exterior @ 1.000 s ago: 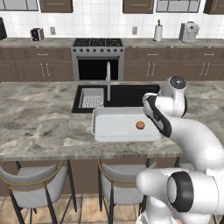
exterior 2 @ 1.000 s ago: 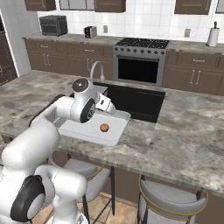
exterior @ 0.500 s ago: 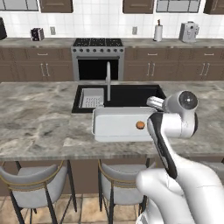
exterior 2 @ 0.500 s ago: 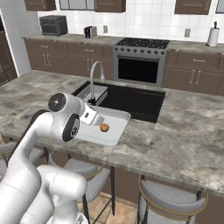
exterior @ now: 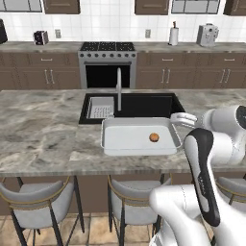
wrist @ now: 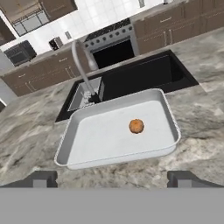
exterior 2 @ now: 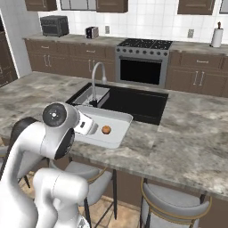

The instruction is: Pick the banana and tangerine from the fridge and place them inside the tupperware on the counter.

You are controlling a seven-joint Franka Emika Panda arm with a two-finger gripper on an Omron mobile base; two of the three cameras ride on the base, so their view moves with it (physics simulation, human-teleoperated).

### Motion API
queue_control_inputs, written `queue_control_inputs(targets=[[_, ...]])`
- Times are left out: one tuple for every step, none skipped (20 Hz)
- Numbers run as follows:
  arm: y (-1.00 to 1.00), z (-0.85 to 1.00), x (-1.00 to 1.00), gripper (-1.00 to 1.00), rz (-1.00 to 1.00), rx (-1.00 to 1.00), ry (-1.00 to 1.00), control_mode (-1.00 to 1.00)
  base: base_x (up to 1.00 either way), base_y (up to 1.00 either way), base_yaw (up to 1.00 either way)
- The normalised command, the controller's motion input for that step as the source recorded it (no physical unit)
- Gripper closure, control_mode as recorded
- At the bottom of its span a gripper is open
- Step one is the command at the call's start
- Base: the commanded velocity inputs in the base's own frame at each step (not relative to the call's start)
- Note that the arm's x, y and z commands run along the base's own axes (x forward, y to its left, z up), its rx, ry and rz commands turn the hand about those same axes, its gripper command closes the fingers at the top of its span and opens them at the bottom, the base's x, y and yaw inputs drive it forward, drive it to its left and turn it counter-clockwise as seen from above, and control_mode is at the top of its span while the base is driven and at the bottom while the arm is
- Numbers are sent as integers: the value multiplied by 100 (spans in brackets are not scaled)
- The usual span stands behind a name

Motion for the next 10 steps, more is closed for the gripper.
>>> queue_control_inputs(targets=[[47, 38, -41, -100, 0, 0, 1, -100, 0, 0, 0], [43, 40, -36, -100, 0, 0, 6, -100, 0, 0, 0], [42, 39, -36, -100, 0, 0, 9, -100, 0, 0, 0], [36, 36, -38, -100, 0, 0, 11, -100, 0, 0, 0], [29, 31, -36, -100, 0, 0, 15, -100, 0, 0, 0], [25, 20, -41, -100, 0, 0, 10, -100, 0, 0, 0], [21, 11, -42, -100, 0, 0, 6, -100, 0, 0, 0], [15, 0, -43, -100, 0, 0, 0, -100, 0, 0, 0], [12, 0, -46, -100, 0, 0, 0, -100, 0, 0, 0], [11, 0, -45, -100, 0, 0, 0, -100, 0, 0, 0]])
